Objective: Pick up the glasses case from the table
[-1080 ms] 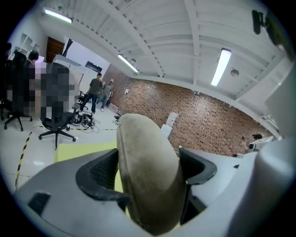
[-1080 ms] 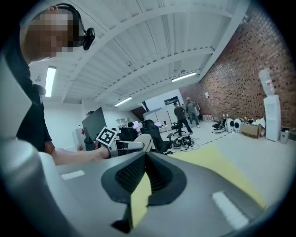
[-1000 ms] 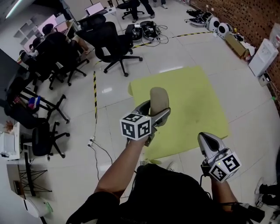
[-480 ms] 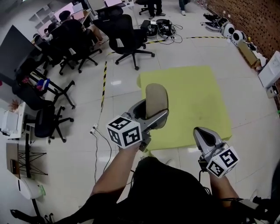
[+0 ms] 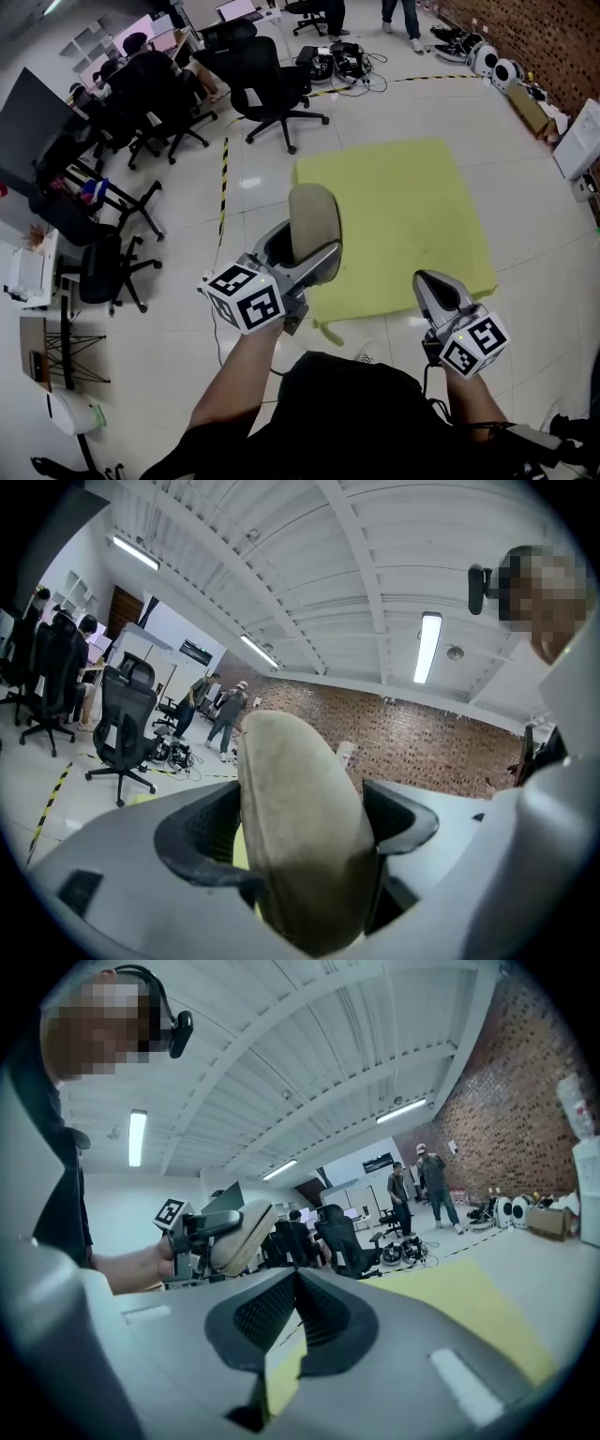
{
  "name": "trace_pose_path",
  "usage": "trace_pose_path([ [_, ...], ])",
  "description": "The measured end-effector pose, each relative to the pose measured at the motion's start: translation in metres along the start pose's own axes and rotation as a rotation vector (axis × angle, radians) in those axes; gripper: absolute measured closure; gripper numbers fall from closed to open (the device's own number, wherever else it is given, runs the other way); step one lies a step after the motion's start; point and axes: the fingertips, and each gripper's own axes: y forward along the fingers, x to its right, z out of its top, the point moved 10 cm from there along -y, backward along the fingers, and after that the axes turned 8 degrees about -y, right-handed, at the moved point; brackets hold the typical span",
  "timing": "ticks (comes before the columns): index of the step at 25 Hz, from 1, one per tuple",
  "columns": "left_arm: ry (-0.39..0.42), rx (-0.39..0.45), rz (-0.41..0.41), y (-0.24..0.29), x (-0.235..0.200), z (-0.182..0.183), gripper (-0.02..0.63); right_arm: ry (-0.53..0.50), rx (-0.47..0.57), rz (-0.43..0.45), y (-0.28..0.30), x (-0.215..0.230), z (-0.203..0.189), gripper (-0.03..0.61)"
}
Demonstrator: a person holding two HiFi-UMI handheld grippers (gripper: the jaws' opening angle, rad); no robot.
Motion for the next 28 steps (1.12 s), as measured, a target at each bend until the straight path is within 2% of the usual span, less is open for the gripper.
trace_pose_path([
  [9, 0.012, 0.006, -0.020, -0.040, -0.006, 0.009, 0.198, 0.003, 0.009, -0.044, 0.015, -0.024, -0.002, 0.577],
  [14, 0.013, -0.003, -0.037, -0.078, -0.019, 0.016, 0.198, 0.001, 0.009, -0.075, 0.025, -0.067, -0.002, 0.577],
  [28, 0.001, -0.004, -0.165, -0.170, -0.055, 0.032, 0.196, -0.058, -0.015, -0.157, 0.055, -0.189, 0.006, 0.577],
])
